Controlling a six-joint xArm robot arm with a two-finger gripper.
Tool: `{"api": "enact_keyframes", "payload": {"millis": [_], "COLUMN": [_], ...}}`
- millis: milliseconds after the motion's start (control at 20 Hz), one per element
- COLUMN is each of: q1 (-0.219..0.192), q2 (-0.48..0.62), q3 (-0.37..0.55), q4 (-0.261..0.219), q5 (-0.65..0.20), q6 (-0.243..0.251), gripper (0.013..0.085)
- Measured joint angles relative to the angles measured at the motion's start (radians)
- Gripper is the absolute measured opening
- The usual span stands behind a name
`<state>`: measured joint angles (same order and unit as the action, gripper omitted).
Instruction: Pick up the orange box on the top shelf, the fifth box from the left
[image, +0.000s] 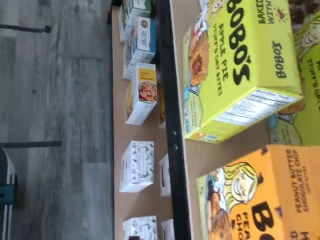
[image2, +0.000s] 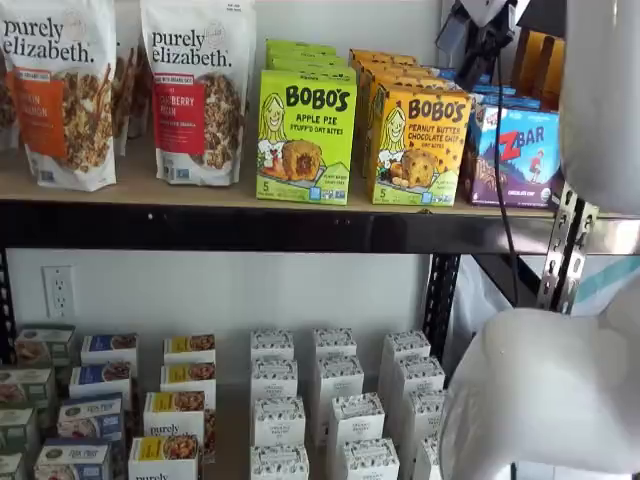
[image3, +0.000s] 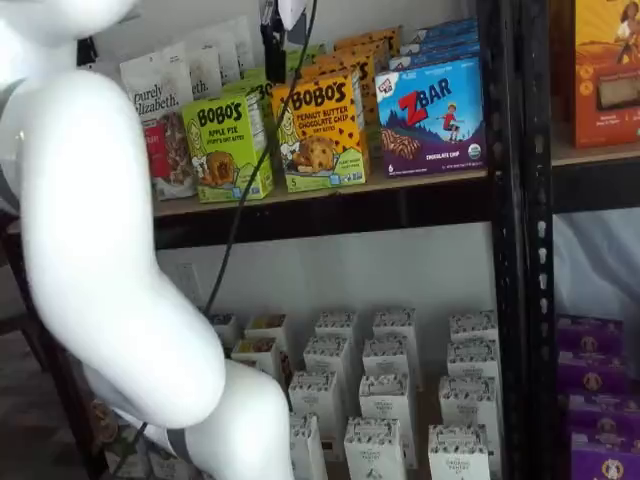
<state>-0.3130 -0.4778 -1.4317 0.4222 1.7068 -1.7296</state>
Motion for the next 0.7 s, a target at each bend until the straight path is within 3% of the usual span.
{"api": "enact_keyframes", "payload": {"millis": [500,700], "q1": [0.06,0.064], "q2": [0.054,0.084], "q3": [-0.016,-0.043], "q4": [-0.083,-0.1], "q5": [-0.124,-0.123], "q6": [0.008,0.005], "gripper": [0.085,0.085]}}
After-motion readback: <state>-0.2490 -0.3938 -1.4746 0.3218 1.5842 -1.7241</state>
